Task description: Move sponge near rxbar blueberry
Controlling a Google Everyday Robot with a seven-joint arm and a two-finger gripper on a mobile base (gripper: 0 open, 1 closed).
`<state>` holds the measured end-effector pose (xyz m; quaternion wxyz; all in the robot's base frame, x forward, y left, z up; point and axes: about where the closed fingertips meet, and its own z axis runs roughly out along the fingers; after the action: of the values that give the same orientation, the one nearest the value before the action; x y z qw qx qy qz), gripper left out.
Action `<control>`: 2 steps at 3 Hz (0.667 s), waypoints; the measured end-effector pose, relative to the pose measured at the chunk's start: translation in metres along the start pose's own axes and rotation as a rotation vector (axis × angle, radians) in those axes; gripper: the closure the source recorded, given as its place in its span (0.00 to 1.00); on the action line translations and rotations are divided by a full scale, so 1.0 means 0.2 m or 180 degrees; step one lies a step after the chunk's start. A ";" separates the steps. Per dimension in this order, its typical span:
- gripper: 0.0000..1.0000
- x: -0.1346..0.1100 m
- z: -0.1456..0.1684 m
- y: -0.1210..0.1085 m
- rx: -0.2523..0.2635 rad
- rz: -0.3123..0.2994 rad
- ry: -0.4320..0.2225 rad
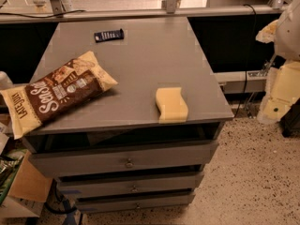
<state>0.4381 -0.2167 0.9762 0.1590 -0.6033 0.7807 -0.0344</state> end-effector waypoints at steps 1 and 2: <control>0.00 0.00 0.00 0.00 0.0001 0.0000 0.0000; 0.00 -0.07 0.05 -0.02 0.0032 0.0010 -0.0220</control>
Offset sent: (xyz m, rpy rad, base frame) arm 0.0261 0.0367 -0.0204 0.1711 -0.0555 0.0330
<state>0.4477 -0.2025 0.9701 0.1889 -0.6022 0.7755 -0.0172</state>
